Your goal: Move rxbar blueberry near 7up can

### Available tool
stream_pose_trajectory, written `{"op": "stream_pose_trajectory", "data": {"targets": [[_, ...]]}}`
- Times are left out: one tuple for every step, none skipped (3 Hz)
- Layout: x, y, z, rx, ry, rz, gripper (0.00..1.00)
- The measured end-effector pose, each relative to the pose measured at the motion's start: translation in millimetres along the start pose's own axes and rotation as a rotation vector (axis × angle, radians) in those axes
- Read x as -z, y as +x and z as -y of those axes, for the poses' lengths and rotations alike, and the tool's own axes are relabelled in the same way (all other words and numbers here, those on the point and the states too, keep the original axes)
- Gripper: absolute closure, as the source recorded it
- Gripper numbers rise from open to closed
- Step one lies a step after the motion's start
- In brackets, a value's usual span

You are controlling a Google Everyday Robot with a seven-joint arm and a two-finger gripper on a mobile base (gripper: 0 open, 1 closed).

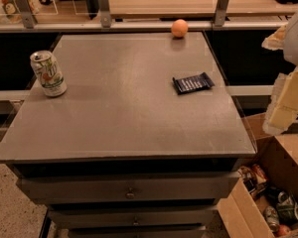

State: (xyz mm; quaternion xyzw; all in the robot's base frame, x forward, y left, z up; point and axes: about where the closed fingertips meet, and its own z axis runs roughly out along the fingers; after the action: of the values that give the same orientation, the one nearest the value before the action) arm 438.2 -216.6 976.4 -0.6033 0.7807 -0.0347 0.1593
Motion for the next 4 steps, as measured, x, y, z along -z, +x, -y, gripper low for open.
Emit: {"op": "stream_pose_trajectory", "data": {"targets": [[1,-1,1,0.004,0.005,-0.001,0.0],[-2,-7,9,0.036,0.022,-0.015,0.0],[-19,-30,37,0.137,0.057,-0.056,0.0],[-39,-49,62,0.222,0.056,-0.083,0.0]]}}
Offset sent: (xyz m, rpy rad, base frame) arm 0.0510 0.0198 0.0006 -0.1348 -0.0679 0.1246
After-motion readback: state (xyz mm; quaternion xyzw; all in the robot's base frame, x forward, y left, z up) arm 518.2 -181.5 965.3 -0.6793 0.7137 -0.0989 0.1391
